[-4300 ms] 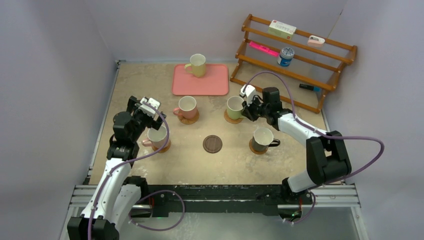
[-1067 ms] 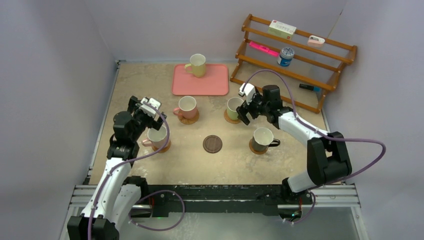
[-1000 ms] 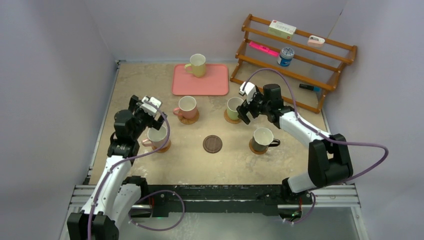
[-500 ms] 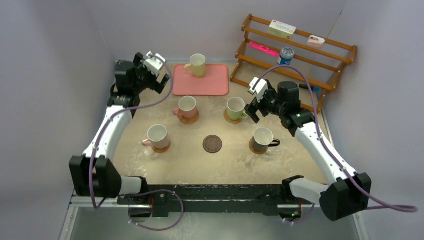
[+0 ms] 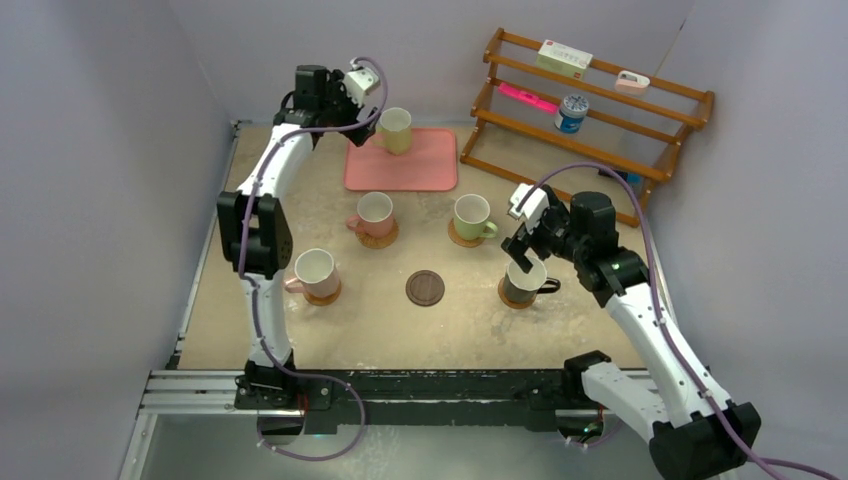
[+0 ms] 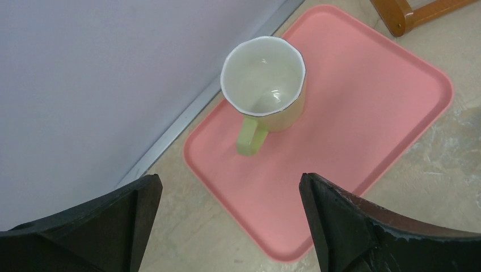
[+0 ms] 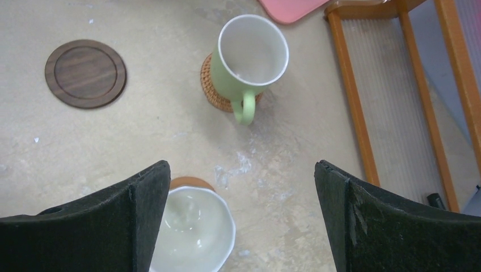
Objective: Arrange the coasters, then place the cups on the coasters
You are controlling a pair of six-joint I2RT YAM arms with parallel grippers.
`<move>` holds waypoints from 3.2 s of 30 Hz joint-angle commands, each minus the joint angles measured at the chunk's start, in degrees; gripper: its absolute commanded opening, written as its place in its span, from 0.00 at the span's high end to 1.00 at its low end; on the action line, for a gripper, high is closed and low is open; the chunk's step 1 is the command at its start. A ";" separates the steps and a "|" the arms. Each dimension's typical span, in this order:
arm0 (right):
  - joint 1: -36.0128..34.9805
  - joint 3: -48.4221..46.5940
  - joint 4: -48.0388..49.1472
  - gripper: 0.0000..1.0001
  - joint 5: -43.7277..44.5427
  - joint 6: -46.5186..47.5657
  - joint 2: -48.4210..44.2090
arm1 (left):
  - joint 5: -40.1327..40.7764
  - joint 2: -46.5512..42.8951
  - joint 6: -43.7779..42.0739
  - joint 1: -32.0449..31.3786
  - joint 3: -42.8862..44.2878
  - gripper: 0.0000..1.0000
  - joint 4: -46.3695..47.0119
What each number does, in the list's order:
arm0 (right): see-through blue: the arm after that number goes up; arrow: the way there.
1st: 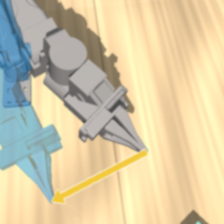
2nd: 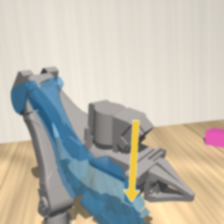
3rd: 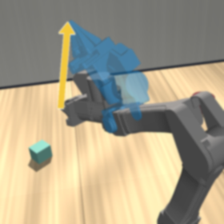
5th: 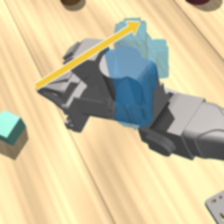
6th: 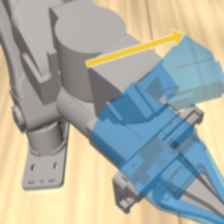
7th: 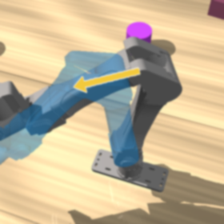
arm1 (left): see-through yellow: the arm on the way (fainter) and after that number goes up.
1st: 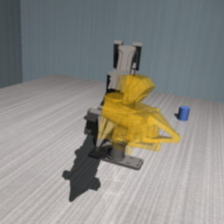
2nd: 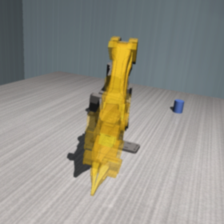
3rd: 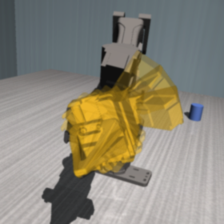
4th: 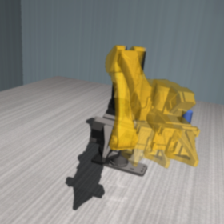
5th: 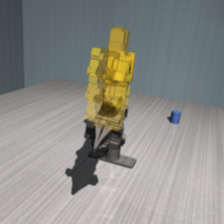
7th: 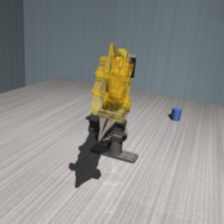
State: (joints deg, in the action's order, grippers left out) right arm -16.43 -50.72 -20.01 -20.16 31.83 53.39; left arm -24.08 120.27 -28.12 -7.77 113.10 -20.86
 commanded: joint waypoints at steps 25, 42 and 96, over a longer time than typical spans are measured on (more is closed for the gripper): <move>0.25 3.83 -3.99 0.02 1.97 4.52 -8.67 | -11.70 23.22 0.91 0.04 19.25 0.09 -2.85; 0.19 3.43 -6.48 0.02 2.10 5.23 -12.96 | -24.71 22.94 3.38 -0.05 20.04 0.39 -6.36; 0.19 5.54 -4.88 0.02 1.96 5.96 -15.95 | -1.93 17.23 11.30 -3.74 17.32 1.00 2.07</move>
State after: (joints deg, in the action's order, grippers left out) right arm -16.43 -44.77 -26.20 -18.57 37.15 38.85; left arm -24.73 144.22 -17.52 -11.40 129.95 -20.49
